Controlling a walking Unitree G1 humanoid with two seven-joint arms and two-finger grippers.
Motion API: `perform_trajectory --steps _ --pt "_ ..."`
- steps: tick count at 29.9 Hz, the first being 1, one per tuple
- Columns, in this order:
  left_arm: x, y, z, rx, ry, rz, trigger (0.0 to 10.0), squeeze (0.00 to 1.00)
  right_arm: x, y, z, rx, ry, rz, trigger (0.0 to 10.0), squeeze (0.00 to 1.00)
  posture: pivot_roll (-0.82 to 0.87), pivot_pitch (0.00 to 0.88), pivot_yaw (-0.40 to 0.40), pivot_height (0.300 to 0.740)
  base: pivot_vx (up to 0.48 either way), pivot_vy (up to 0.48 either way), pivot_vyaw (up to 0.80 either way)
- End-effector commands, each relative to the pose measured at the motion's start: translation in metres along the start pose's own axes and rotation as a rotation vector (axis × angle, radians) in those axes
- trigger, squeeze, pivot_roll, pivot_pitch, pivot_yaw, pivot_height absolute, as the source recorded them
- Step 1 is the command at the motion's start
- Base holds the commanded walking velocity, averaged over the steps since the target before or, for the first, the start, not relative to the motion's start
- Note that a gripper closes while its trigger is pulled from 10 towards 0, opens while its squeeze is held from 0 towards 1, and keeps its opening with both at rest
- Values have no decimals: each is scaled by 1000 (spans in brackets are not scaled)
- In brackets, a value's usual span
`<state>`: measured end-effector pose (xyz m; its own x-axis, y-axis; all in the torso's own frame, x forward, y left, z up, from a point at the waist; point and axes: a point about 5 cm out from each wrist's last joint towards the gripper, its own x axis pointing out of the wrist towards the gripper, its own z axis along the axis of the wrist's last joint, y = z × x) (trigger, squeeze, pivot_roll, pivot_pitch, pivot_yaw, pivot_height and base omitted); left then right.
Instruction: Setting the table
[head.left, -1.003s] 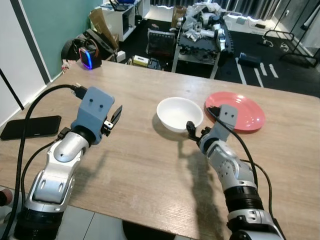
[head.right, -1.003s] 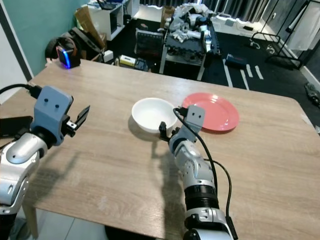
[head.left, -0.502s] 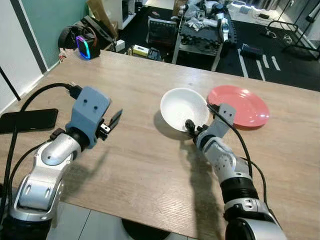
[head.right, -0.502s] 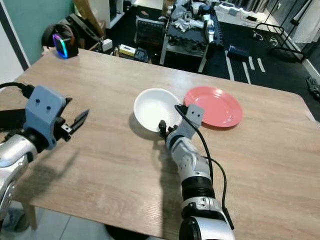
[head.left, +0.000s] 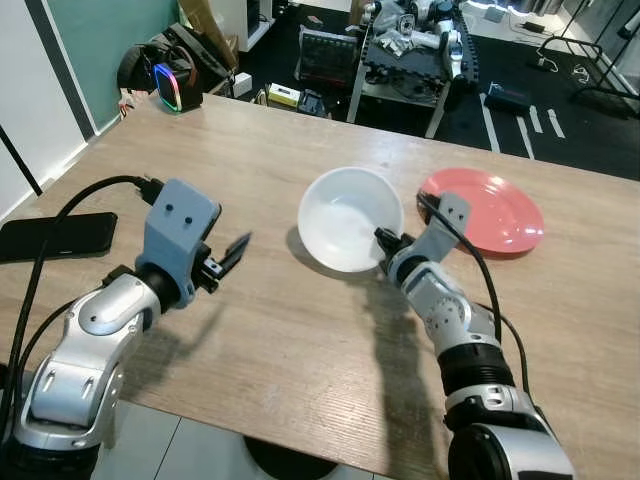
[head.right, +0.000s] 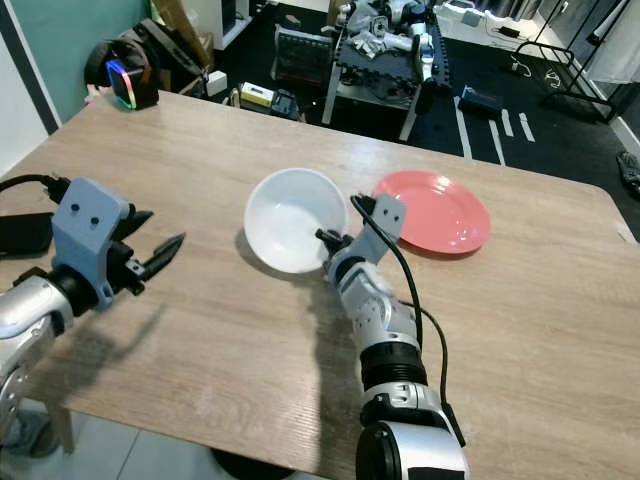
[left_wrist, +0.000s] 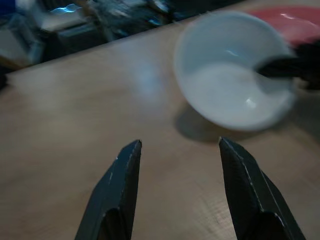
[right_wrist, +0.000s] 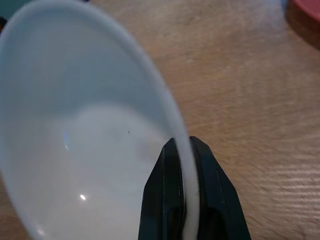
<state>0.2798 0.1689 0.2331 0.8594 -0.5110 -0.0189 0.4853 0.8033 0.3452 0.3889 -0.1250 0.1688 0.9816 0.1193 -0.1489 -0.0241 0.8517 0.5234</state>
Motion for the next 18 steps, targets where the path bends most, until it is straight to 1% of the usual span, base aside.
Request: perform_trajectory --steps 1,2,3,5,6,8,15,17,18 --pt "-7 -11 -1 -13 21 -135 10000 0 -1 -11 -5 10 14 -33 0 0 136 79 -26 740 0 0 0" --pt "-10 -13 -1 -13 26 -171 10000 0 -1 -11 -3 11 4 -30 0 0 136 79 -26 740 0 0 0" --pt "-10 -13 -1 -13 26 -171 10000 0 -1 -11 -3 11 4 -30 0 0 136 79 -26 740 0 0 0" --pt "-15 -13 1 -11 27 -218 10000 0 -2 -13 2 14 -18 -31 0 0 135 57 -23 740 0 0 0" --pt "-15 -13 1 -11 27 -218 10000 0 -2 -13 2 14 -18 -31 0 0 135 57 -23 740 0 0 0" --pt "-18 -12 3 -5 22 -245 10000 0 -3 -18 7 14 -36 -38 0 0 131 39 -22 740 0 0 0" --pt "-17 -17 8 -12 -2 -290 10000 0 -5 -26 16 1 -77 -56 0 0 116 6 -19 740 0 0 0" --pt "-15 -20 10 -16 -16 -299 10000 0 -8 -31 27 -21 -123 -70 0 0 105 0 -16 740 0 0 0" --pt "-15 -20 10 -16 -16 -299 10000 0 -8 -31 27 -21 -123 -70 0 0 105 0 -16 740 0 0 0"
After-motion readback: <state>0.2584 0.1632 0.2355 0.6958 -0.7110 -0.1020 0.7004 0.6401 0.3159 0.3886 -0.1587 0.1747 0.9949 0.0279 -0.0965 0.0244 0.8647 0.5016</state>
